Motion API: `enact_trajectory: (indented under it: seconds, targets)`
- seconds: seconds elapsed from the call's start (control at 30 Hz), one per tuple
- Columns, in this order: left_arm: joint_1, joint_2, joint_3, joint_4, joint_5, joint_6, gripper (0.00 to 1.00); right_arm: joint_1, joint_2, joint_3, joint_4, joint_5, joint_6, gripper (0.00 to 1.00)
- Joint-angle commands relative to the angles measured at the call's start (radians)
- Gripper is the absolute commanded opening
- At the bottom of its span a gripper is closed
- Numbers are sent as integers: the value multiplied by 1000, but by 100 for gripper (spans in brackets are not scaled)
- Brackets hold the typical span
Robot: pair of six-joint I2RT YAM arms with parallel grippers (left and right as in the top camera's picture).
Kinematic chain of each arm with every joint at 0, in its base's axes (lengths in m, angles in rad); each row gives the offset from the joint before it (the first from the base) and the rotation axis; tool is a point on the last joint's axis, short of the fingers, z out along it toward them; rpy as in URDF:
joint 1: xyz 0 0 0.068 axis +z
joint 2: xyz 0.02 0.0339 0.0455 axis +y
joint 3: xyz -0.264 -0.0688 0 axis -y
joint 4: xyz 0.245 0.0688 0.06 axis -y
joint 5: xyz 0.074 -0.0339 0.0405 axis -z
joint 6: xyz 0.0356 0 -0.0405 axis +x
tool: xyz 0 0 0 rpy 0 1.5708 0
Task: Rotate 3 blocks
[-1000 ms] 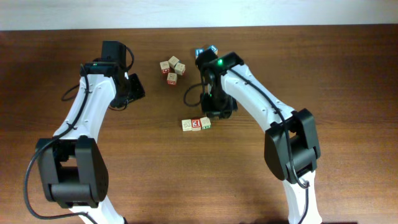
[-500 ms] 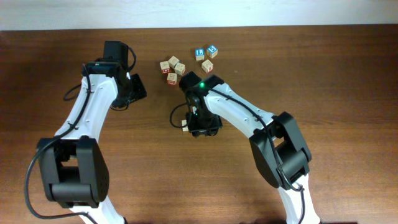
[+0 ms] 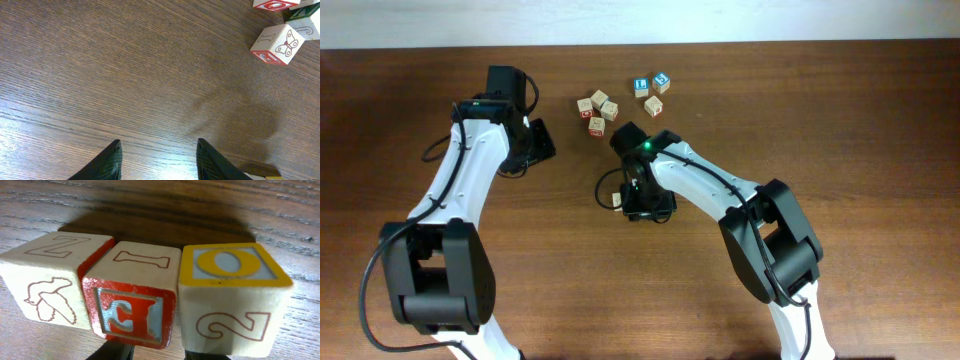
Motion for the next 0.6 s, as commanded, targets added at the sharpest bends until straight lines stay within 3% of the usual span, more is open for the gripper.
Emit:
enact_trajectory:
  seconds: [0.0,0.37,0.57]
  targets:
    - [-2,7,-1,-2,-4,-5,46,5,1,-21,10,25,9,33]
    - [-2,7,-1,-2,-3,-5,46,5,0,-18,24,33,8,33]
    - [-2,7,-1,-2,-3,-5,46,2,-20,131,-189,5,-30,33]
